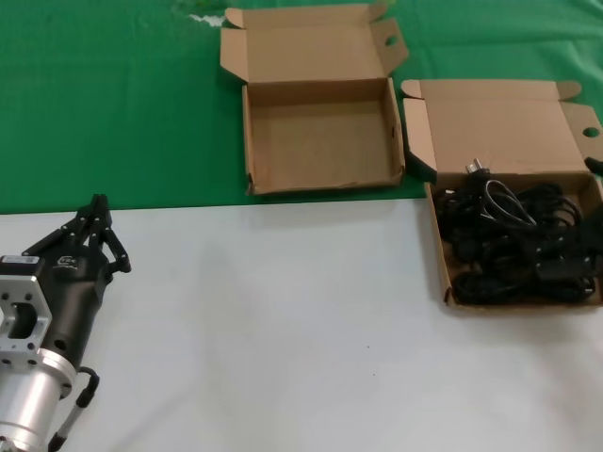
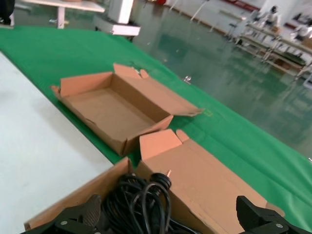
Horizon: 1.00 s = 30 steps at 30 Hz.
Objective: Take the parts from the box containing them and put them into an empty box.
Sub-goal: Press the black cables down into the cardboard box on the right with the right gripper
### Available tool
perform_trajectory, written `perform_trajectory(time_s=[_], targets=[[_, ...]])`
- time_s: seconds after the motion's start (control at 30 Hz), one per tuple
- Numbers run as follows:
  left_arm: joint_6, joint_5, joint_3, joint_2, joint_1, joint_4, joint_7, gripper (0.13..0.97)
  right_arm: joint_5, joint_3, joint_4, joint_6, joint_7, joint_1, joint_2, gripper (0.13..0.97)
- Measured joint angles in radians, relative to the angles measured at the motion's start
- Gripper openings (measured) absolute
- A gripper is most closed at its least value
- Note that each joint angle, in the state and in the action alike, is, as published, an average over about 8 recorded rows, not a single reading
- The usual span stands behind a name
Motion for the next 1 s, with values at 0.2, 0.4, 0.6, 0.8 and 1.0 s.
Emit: perform_trajectory(time_s=[0.2,0.4,0.6,0.8,1.0], targets=[[0.0,0.0,0.0,0.0,0.0,0.0,0.0,0.156,-0.042,-0.042,-0.058,-0.118,0.064,0.098,0.069,0.966],[0.0,0.0,0.0,0.0,0.0,0.0,0.0,0.14,-0.09,-0.091,-0.096,-0.229,0.095,0.168,0.109,0.966],[0.0,0.0,0.0,0.0,0.0,0.0,0.0,0.139,-0.151,-0.142,-0.147,-0.326,0.068,0.24,0.121,0.966],[0.0,0.0,0.0,0.0,0.0,0.0,0.0,0.139,-0.199,-0.172,-0.194,-0.366,0.02,0.296,0.098,0.966],[0.0,0.0,0.0,0.0,0.0,0.0,0.0,0.139,-0.226,-0.181,-0.23,-0.364,-0.02,0.331,0.06,0.966]])
